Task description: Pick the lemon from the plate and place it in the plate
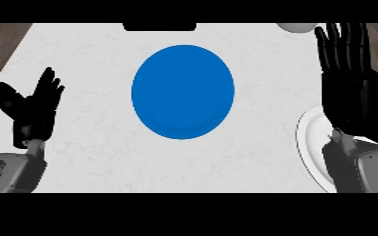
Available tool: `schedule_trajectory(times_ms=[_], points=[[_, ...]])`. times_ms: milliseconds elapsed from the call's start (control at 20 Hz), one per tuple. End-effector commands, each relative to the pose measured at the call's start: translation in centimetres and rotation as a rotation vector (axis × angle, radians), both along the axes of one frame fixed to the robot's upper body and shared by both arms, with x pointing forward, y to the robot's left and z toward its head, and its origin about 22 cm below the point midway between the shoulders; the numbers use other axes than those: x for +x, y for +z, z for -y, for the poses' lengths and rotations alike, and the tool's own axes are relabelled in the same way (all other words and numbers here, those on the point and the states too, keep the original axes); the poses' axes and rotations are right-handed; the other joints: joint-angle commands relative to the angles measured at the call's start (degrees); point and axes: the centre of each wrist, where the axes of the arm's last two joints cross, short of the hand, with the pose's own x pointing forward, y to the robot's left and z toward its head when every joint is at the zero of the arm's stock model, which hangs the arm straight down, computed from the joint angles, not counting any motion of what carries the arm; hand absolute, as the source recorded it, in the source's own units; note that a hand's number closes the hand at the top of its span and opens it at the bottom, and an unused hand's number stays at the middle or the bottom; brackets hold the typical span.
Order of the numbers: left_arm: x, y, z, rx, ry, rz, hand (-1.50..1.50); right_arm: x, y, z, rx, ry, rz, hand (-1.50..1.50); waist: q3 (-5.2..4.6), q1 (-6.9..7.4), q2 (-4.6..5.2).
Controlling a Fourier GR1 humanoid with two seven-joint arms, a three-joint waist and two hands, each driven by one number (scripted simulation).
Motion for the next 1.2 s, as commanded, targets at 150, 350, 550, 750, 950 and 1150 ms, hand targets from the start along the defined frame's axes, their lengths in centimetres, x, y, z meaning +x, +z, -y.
schedule_trajectory(times_ms=[150, 350, 550, 750, 950, 1150], points=[[-2.4, -0.7, -1.5, 0.267, -0.147, 0.068, 0.0, -2.0, -1.5, 5.3, 0.275, 0.111, -0.208, -1.5, 1.32, 0.29, 1.02], [-5.2, -3.0, -1.2, 0.355, -0.231, 0.056, 0.0, -5.7, -3.5, 14.2, 0.049, -0.31, -0.343, -1.5, 1.17, -0.95, 1.14], [-7.0, -3.3, -2.5, 0.379, -0.249, 0.072, 0.0, -10.3, -5.7, 14.3, 0.236, -0.428, -0.218, -1.5, 1.13, -0.09, 0.94], [-8.2, -5.1, -0.9, 0.363, -0.261, 0.091, 0.0, -15.3, -5.5, 16.3, 0.297, -0.44, -0.178, -1.5, 1.1, 0.01, 1.13], [-8.6, -5.0, -2.6, 0.389, -0.258, 0.103, 0.0, -18.2, -3.3, 17.8, 0.163, -0.284, -0.253, -1.5, 1.07, 0.41, 1.21], [-8.7, -4.8, -1.1, 0.371, -0.258, 0.092, 0.0, -19.1, -1.2, 20.4, -0.121, -0.232, -0.405, -1.5, 1.09, 0.57, 1.21]])
